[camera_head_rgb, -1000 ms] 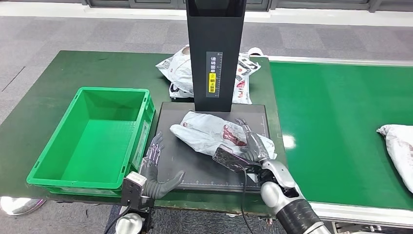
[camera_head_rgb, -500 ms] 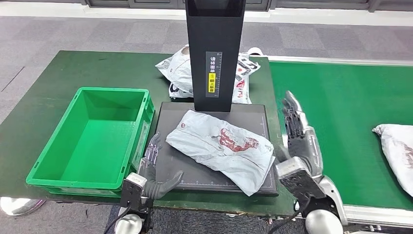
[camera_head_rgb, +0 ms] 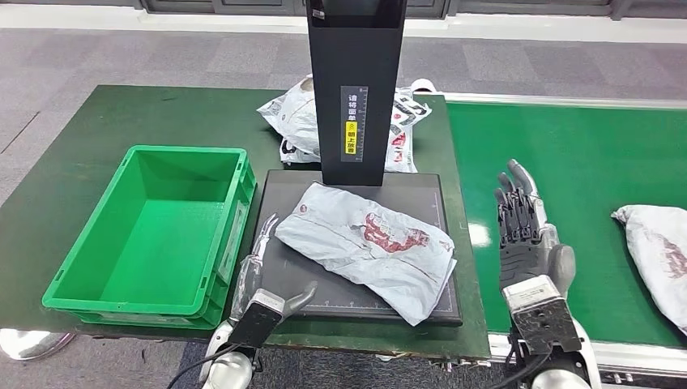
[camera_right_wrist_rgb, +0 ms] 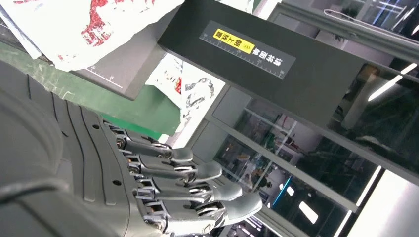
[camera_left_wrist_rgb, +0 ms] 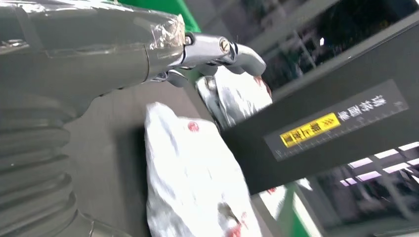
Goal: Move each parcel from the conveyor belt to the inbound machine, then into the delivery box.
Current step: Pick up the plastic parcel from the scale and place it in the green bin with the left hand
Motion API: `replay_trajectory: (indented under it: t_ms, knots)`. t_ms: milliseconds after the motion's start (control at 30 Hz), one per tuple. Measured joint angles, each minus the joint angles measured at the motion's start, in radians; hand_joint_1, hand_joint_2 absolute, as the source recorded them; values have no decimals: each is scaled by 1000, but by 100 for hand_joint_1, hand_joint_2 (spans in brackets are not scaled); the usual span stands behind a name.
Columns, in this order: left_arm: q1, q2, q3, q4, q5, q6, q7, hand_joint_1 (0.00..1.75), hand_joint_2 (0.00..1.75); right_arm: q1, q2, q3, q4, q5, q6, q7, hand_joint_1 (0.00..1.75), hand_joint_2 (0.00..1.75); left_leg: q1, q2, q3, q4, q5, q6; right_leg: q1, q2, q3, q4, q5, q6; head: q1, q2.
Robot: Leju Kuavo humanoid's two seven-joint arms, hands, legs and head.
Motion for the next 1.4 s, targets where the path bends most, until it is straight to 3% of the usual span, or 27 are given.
replay_trajectory:
  t_ms: [67,167,267,333,500,667,1100,1233,1367,1400]
  knots:
    - [-11,4,-15,7,-156,57,41,0,175,0,7,-6,-2,-3,18,-6,0,175,0,0,0,0,0,0,0,0,0,0,0,0,0,0]
    - [-62,9,-69,40,-540,136,136,0,175,-3,28,-17,-4,-24,74,-8,0,175,0,-1,0,0,0,0,0,-1,0,0,0,0,0,0]
    - [-145,11,-148,111,-852,129,194,0,175,-17,52,-22,12,-54,142,-5,0,175,0,0,0,0,0,0,0,0,0,0,1,0,0,0]
    - [-210,11,-203,175,-941,97,188,0,175,-33,66,-24,40,-74,178,-6,0,175,0,0,0,0,0,0,0,0,0,0,2,0,0,0]
    - [-353,15,-307,334,-940,59,105,0,175,-64,86,-40,104,-97,216,-8,0,175,0,0,0,0,2,0,0,0,1,0,3,0,0,0]
    - [-449,19,-386,486,-932,59,95,0,175,-59,92,-41,136,-112,227,-23,0,175,0,0,0,0,2,0,0,1,0,0,3,0,0,0]
    - [-521,19,-445,620,-904,67,98,0,175,-34,112,-42,145,-118,229,-26,0,175,0,0,0,0,2,0,0,1,0,0,3,0,0,0]
    - [-530,19,-461,629,-913,68,136,0,175,-19,123,-57,141,-119,233,-25,0,175,0,0,0,0,2,0,0,1,1,0,3,0,0,0]
    - [-550,11,-495,657,-946,98,258,0,175,3,136,-78,127,-119,240,-25,0,175,0,0,0,0,2,0,0,1,0,0,3,0,0,0]
    - [-555,8,-502,665,-949,111,295,22,175,10,140,-83,122,-119,239,-25,0,175,0,0,0,0,2,0,0,1,0,0,3,0,0,0]
